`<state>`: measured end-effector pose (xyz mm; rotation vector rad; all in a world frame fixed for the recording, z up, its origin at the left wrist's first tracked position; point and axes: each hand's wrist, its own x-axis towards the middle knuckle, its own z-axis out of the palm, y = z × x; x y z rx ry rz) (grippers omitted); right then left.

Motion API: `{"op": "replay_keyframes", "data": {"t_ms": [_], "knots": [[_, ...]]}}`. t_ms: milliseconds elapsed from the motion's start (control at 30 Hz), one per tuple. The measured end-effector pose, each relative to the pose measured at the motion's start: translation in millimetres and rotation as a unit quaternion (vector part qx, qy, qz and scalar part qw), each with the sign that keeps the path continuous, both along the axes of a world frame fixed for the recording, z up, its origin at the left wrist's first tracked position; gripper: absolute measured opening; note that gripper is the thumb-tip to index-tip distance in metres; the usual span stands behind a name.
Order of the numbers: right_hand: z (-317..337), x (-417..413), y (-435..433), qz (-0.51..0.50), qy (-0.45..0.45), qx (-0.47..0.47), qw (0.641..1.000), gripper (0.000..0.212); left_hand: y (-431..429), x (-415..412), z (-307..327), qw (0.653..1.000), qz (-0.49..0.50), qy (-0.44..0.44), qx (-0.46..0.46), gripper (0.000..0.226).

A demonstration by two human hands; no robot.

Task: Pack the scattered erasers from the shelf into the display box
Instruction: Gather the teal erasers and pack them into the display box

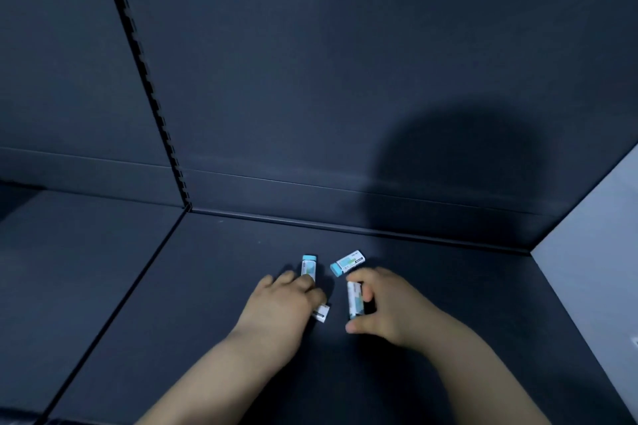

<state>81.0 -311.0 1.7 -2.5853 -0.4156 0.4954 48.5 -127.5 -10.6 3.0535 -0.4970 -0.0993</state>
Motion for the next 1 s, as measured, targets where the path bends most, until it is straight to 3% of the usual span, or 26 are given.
{"op": "replay_keyframes", "data": {"t_ms": [100, 200, 533, 667, 1000], "knots": [[-5.3, -2.7, 5.2, -0.009, 0.017, 0.036, 0.999, 0.066, 10.6, 3.5, -0.8, 0.999, 0.028, 0.000, 0.018, 0.050], [-9.1, -3.4, 4.4, -0.021, 0.029, 0.049, 0.998, 0.067, 18.8, 7.0, -1.1, 0.999, 0.044, 0.012, 0.008, 0.042], [-9.0, -5.4, 0.8, -0.029, 0.023, 0.062, 0.997, 0.065, 27.3, 8.8, -3.4, 0.998, 0.002, 0.027, -0.056, 0.044], [-11.8, -6.3, 2.9, -0.027, 0.010, 0.059, 0.998, 0.068, 28.0, 8.5, -4.3, 0.997, -0.008, 0.030, -0.077, 0.034], [-19.0, -10.5, 5.3, -0.021, -0.030, 0.051, 0.998, 0.068, 27.9, 8.9, -0.4, 0.999, -0.017, 0.025, -0.015, 0.028]]}}
